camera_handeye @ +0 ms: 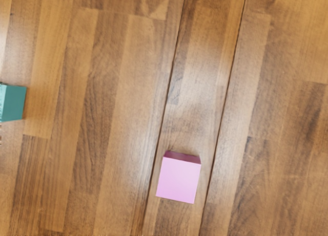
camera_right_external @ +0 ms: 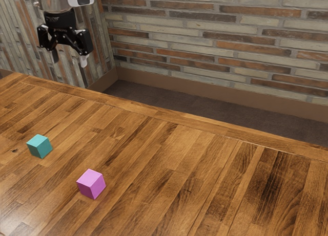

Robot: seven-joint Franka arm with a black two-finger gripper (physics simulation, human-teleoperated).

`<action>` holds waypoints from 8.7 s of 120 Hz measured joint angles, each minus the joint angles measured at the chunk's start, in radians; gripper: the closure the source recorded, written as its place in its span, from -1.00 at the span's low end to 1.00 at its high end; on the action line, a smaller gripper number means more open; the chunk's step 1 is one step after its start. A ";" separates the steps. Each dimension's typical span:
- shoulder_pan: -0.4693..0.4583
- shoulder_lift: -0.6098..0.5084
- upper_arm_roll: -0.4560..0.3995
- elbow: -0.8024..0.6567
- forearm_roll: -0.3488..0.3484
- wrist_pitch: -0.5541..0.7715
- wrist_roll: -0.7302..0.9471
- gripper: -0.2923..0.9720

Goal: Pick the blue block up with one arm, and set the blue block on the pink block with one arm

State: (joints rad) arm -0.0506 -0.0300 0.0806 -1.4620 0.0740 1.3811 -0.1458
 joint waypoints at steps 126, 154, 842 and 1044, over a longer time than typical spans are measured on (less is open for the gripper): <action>0.243 0.120 0.002 0.236 -0.039 -0.010 0.098 -0.54; 0.298 0.028 -0.007 -0.083 -0.059 0.146 0.125 -0.54; 0.647 -0.068 -0.453 -0.898 -0.183 0.854 0.522 -0.03; 0.638 -0.202 -0.582 -1.082 -0.293 0.944 0.381 -0.01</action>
State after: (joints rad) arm 0.5872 -0.2317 -0.5016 -2.5439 -0.2186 2.3253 0.2351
